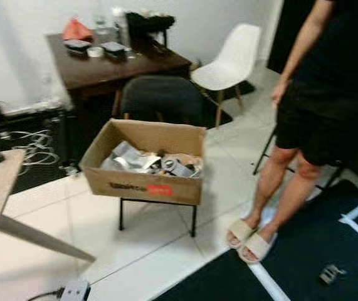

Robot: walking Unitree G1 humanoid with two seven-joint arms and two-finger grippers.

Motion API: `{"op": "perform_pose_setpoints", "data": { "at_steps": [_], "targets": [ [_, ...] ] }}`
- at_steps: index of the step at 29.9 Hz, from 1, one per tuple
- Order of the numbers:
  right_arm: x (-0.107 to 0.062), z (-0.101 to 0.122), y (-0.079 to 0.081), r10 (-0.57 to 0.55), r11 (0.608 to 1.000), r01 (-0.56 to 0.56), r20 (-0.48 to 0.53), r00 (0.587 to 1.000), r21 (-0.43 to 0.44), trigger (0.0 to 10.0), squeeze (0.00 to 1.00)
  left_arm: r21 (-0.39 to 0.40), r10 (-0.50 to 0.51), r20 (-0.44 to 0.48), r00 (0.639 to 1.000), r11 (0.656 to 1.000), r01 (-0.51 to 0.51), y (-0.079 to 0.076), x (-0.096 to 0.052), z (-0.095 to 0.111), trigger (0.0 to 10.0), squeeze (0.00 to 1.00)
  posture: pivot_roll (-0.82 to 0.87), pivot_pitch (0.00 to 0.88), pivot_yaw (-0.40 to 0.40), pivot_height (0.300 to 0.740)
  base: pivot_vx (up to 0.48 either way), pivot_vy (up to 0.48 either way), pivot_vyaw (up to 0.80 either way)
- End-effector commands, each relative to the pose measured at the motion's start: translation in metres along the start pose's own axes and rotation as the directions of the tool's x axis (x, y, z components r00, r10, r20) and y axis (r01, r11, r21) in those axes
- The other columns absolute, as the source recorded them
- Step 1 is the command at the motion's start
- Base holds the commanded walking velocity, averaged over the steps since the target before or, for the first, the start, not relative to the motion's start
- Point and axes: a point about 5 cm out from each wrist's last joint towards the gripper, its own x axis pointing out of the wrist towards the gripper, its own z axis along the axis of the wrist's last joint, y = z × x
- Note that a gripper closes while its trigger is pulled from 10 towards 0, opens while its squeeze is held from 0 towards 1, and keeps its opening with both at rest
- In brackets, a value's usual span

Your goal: Picking trash to rubbish bin

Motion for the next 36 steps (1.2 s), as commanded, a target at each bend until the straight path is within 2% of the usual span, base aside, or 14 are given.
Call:
{"op": "perform_pose_setpoints", "data": {
  "at_steps": [1,2,3,7,16,22,36],
  "targets": [
    [0.001,0.001,0.014,0.052,0.999,-0.052,0.005,0.999,0.009,10.0,0.0,-0.021,0.036,-0.071,0.997,0.999,-0.038,0.006,-0.007,-0.02,10.0,0.0,-0.07,0.186,0.054,0.74,0.0,-0.458,0.0],
    [0.001,0.001,0.014,0.052,0.999,-0.052,0.005,0.999,0.008,10.0,0.0,-0.058,0.048,-0.089,0.995,0.997,-0.053,0.008,-0.01,-0.028,10.0,0.0,-0.07,0.185,0.054,0.74,0.0,0.0,0.0],
    [0.001,0.001,0.014,0.052,0.999,-0.052,0.005,0.999,0.008,10.0,0.0,-0.058,0.048,-0.089,0.995,0.997,-0.053,0.008,-0.01,-0.028,10.0,0.0,-0.07,0.185,0.054,0.74,0.0,0.0,0.0],
    [0.001,0.001,0.014,0.053,0.999,-0.053,0.007,0.999,0.006,10.0,0.0,-0.069,0.067,-0.168,0.984,0.994,-0.079,0.007,-0.018,-0.05,10.0,0.0,-0.07,0.183,0.053,0.74,0.0,0.0,0.0],
    [0.001,0.003,0.015,0.064,0.998,-0.065,0.027,0.998,0.014,10.0,0.0,-0.066,0.081,-0.266,0.961,0.993,-0.102,0.003,-0.027,-0.077,10.0,0.0,-0.07,0.176,0.053,0.74,0.0,0.0,0.0],
    [0.001,0.004,0.015,0.062,0.998,-0.062,0.028,0.998,0.017,10.0,0.0,-0.033,0.06,-0.306,0.95,0.997,-0.074,-0.001,-0.03,-0.085,10.0,0.0,-0.07,0.172,0.053,0.74,0.0,0.0,0.0],
    [0.001,0.004,0.014,0.053,0.998,-0.053,0.029,0.998,0.015,10.0,0.0,0.005,0.048,-0.325,0.944,0.999,-0.049,-0.005,-0.028,-0.085,10.0,0.0,-0.07,0.167,0.054,0.74,0.0,-0.385,0.0]
  ]
}}
